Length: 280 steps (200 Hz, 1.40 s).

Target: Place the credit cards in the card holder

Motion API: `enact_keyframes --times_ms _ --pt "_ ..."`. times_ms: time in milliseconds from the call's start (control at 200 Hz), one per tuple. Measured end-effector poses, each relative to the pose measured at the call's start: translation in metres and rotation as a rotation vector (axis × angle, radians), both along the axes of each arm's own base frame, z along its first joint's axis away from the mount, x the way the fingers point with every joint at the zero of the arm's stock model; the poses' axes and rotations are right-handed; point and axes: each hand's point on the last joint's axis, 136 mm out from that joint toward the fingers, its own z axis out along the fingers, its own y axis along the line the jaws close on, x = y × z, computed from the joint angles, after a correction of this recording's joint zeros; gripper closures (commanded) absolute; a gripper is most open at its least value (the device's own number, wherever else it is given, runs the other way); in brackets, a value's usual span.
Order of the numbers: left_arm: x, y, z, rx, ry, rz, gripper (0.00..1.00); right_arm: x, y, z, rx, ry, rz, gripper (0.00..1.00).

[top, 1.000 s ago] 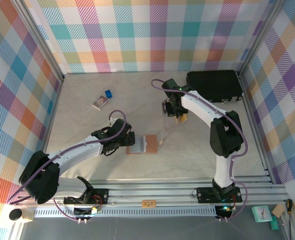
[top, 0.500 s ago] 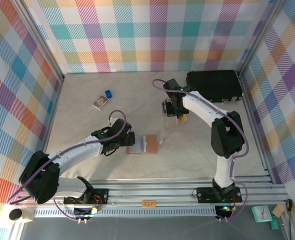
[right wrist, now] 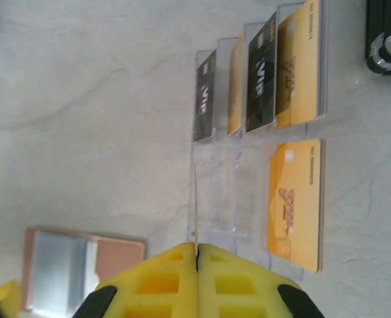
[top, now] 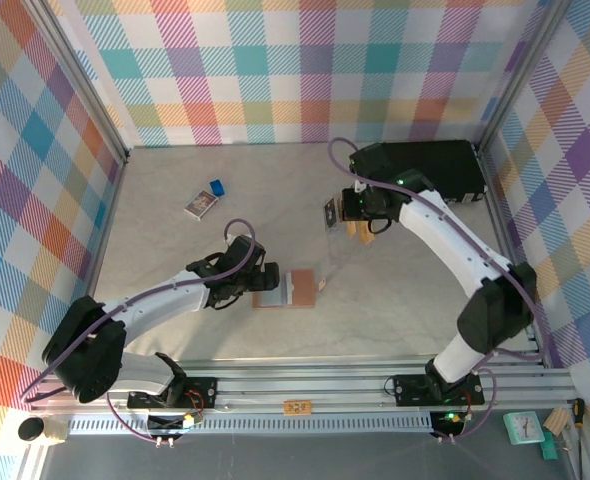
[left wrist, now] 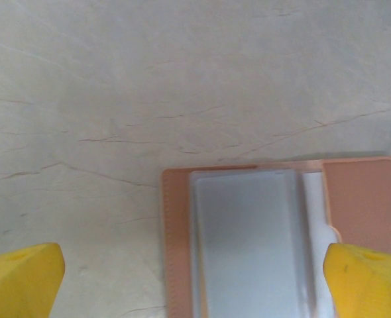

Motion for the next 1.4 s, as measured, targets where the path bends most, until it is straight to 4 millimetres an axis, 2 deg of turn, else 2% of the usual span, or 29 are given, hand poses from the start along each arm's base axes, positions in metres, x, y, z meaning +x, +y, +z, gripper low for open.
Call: enact_keyframes --times_ms 85,190,315,420,615,900,1180,1400 --pt "0.001 -0.009 -0.007 -0.029 0.019 -0.015 0.0 -0.015 0.001 -0.005 0.05 0.01 0.014 1.0" --pt "0.0 -0.016 -0.018 -0.041 0.051 -0.027 0.0 -0.031 0.001 -0.022 0.092 0.05 0.021 1.0" --pt "-0.003 -0.021 -0.027 -0.039 0.076 -0.031 0.0 -0.043 0.0 -0.041 0.117 0.092 0.023 1.0" --pt "-0.007 -0.026 -0.03 -0.043 0.084 -0.035 0.0 -0.05 0.0 -0.048 0.134 0.106 0.023 1.0" --pt "-0.012 -0.035 -0.035 -0.049 0.094 -0.041 0.0 -0.055 -0.006 -0.047 0.167 0.093 0.013 1.0" --pt "-0.021 -0.041 -0.04 -0.048 0.104 -0.037 0.0 -0.057 -0.013 -0.032 0.205 0.055 0.005 1.0" --pt "-0.035 -0.056 -0.04 -0.046 0.103 -0.083 0.0 -0.055 -0.011 -0.03 0.241 0.056 -0.004 1.0" --pt "-0.034 -0.04 -0.02 0.001 0.06 -0.034 0.0 -0.059 -0.006 -0.043 0.29 0.092 -0.009 1.0"
